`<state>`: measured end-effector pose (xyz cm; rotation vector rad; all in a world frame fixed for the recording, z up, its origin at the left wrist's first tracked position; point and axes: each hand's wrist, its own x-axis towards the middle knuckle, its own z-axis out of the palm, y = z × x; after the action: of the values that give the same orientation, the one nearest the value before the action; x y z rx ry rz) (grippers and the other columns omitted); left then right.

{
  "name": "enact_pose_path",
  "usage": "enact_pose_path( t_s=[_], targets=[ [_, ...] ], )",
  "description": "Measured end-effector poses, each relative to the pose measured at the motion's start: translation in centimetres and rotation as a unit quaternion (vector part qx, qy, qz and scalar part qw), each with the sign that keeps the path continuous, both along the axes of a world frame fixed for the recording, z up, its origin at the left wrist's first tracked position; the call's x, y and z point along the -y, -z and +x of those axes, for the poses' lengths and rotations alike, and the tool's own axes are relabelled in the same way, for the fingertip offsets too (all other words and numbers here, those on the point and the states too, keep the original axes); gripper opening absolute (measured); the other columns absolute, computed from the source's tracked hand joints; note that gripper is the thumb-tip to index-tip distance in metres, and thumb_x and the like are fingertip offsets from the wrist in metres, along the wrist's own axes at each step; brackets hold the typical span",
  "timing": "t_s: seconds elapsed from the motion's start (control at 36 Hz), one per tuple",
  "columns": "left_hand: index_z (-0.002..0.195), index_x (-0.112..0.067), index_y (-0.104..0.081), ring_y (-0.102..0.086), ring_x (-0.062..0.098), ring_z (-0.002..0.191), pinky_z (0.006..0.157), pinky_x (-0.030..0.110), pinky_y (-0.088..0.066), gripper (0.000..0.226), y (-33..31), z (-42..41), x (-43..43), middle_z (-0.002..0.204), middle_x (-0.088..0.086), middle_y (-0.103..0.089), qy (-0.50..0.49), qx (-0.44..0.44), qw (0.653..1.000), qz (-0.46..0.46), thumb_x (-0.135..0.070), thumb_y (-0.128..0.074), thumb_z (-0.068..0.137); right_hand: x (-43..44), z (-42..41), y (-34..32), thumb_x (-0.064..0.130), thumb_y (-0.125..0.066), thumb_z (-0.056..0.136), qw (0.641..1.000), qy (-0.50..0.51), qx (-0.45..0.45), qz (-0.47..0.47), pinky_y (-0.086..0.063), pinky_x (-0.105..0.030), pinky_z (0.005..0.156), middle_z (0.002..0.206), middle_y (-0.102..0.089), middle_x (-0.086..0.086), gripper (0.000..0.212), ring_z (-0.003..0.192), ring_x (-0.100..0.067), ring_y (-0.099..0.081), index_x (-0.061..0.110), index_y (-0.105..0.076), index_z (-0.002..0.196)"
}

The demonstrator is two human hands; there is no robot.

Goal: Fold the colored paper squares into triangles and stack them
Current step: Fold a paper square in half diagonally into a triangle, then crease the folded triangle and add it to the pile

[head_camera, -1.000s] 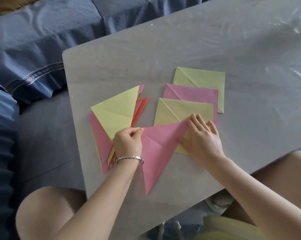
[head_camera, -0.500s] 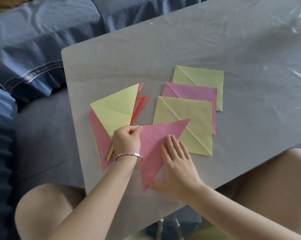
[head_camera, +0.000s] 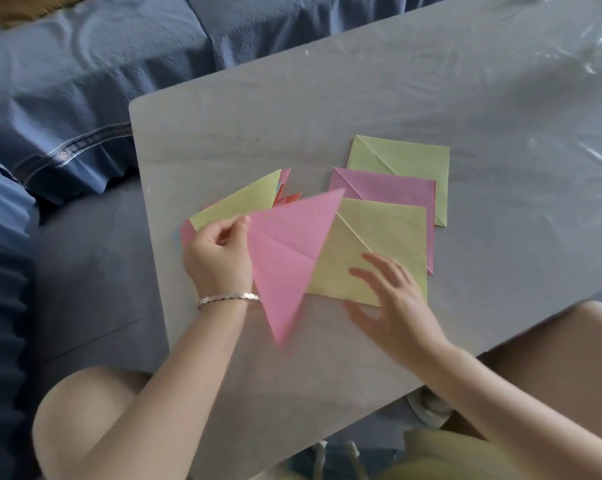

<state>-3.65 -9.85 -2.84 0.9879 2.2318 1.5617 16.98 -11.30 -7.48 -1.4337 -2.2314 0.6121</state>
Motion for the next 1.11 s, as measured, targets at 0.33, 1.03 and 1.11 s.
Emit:
enact_pose_path(
  t_s=[0.33, 1.03, 1.11],
  targets=[
    [0.122, 0.002, -0.053, -0.052, 0.033, 0.113, 0.091, 0.028, -0.036, 0.038, 1.2, -7.1, -1.4, 0.119, 0.023, -0.058, -0.017, -0.155, 0.977, -0.144, -0.012, -0.059, 0.088, -2.3, 4.2, 1.1, 0.036, -0.078, 0.071, 0.983, -0.027, 0.168, 0.063, -0.026, -0.044, 0.096, 0.125, -0.059, -0.014, 0.052, 0.115, -0.036, -0.055, 0.007, -0.065, 0.112],
    [0.136, -0.024, -0.033, -0.054, 0.022, 0.105, 0.092, 0.037, -0.045, 0.064, 2.1, 4.9, -3.1, 0.116, -0.002, -0.052, 0.204, 0.024, 0.913, -0.353, -0.034, -0.058, 0.078, -1.8, 3.9, 1.6, 0.056, -0.06, 0.067, 0.984, -0.017, 0.17, 0.056, -0.029, -0.041, 0.097, 0.126, -0.059, -0.014, 0.065, 0.116, -0.034, -0.056, 0.01, -0.066, 0.112],
    [0.133, -0.025, -0.037, -0.057, 0.019, 0.09, 0.087, 0.035, -0.047, 0.06, 1.9, 5.2, -3.2, 0.092, -0.01, -0.05, 0.21, 0.037, 0.915, -0.343, -0.031, -0.059, 0.078, -1.8, 3.9, 1.5, 0.058, -0.059, 0.067, 0.983, -0.016, 0.174, 0.055, -0.029, -0.04, 0.097, 0.126, -0.058, -0.014, 0.065, 0.116, -0.033, -0.056, 0.011, -0.066, 0.112]
  ],
)
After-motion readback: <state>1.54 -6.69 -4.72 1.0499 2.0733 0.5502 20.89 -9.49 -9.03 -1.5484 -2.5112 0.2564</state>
